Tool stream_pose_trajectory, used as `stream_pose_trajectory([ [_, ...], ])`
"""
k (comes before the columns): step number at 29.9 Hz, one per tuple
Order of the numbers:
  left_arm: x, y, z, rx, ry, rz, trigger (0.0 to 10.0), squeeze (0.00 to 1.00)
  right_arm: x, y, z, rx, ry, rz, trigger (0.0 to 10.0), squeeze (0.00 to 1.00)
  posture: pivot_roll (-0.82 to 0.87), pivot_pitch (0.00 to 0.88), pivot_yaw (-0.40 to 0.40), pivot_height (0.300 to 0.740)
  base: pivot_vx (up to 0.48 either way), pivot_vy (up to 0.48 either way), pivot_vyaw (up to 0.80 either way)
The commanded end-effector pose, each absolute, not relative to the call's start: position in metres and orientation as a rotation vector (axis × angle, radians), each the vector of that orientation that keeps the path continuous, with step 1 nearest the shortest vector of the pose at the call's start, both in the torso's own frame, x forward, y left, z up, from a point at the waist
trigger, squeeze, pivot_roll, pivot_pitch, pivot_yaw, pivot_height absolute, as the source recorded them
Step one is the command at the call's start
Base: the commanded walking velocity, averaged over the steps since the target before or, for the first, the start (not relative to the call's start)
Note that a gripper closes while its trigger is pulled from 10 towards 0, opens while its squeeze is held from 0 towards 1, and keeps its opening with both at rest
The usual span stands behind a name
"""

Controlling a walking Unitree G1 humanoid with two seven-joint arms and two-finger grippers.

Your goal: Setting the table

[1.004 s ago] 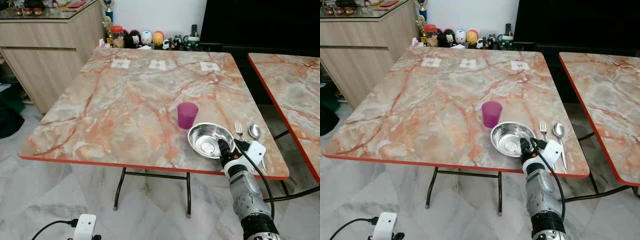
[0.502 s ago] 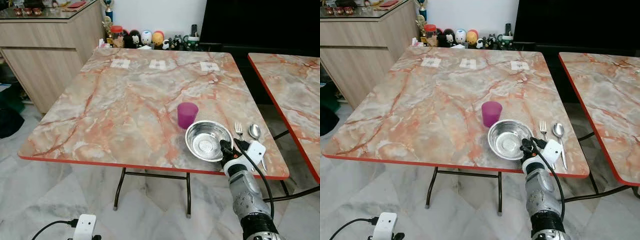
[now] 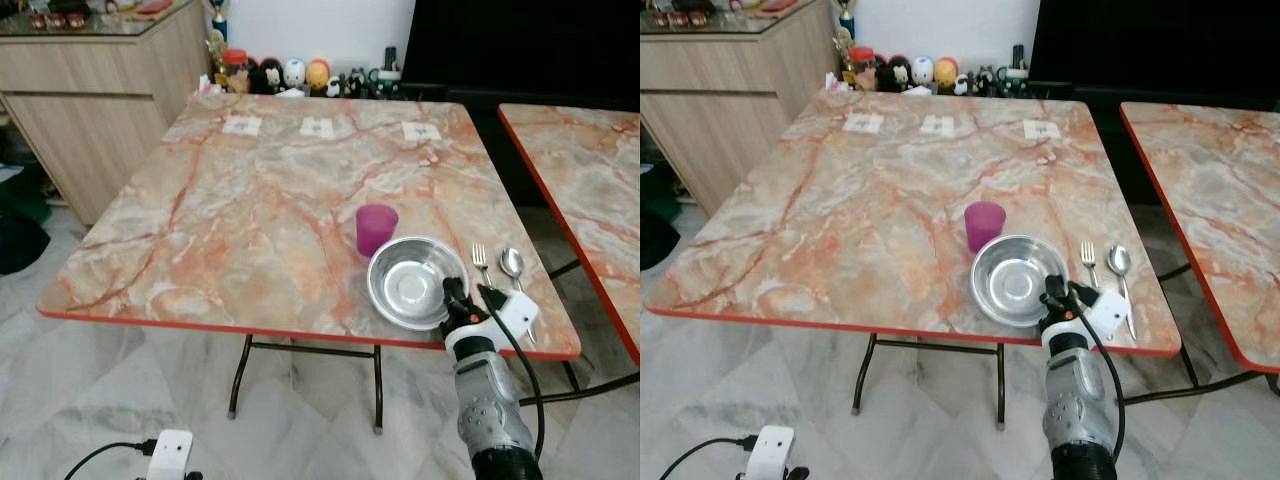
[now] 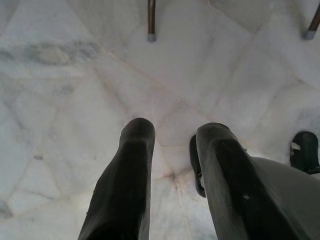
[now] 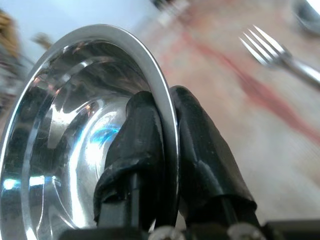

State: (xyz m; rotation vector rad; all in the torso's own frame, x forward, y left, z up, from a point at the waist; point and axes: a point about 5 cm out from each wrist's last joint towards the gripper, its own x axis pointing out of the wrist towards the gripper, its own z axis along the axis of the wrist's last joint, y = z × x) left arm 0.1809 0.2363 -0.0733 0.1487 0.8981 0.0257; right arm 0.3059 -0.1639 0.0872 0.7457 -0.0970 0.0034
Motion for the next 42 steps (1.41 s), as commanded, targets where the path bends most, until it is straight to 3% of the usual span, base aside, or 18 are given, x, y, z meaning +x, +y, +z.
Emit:
stream_pose_trajectory([
  [1,0.178,0.237,-0.075,0.154,0.913,0.017,10.0,0.0,0.302,-0.159,0.099,0.752,-0.164,0.055,0.0,0.0,0.11,0.001,-0.027,0.74,0.0,0.0,0.0],
  [8,0.178,0.236,-0.075,0.156,0.914,0.014,10.0,0.0,0.297,-0.174,0.113,0.765,-0.276,0.0,0.0,0.0,0.11,0.0,-0.025,0.74,0.0,0.0,0.0],
  [9,0.178,0.236,-0.075,0.157,0.914,0.014,10.0,0.0,0.299,-0.177,0.117,0.746,-0.295,-0.009,2.7,0.0,0.1,0.0,-0.023,0.74,0.0,0.0,0.0],
  [10,0.178,0.236,-0.075,0.161,0.914,0.01,10.0,0.0,0.302,-0.182,0.125,0.713,-0.321,-0.027,10.0,0.0,0.1,0.0,-0.022,0.74,0.0,0.0,0.0],
  [14,0.179,0.235,-0.075,0.179,0.911,-0.001,10.0,0.0,0.306,-0.183,0.132,0.689,-0.338,-0.023,10.0,0.0,0.1,0.0,-0.024,0.74,0.0,-0.066,0.0],
  [42,0.176,0.232,-0.077,0.17,0.917,0.009,10.0,0.0,0.312,-0.184,0.133,0.633,-0.311,-0.038,10.0,0.0,0.09,0.0,-0.029,0.74,0.0,-0.463,0.0],
])
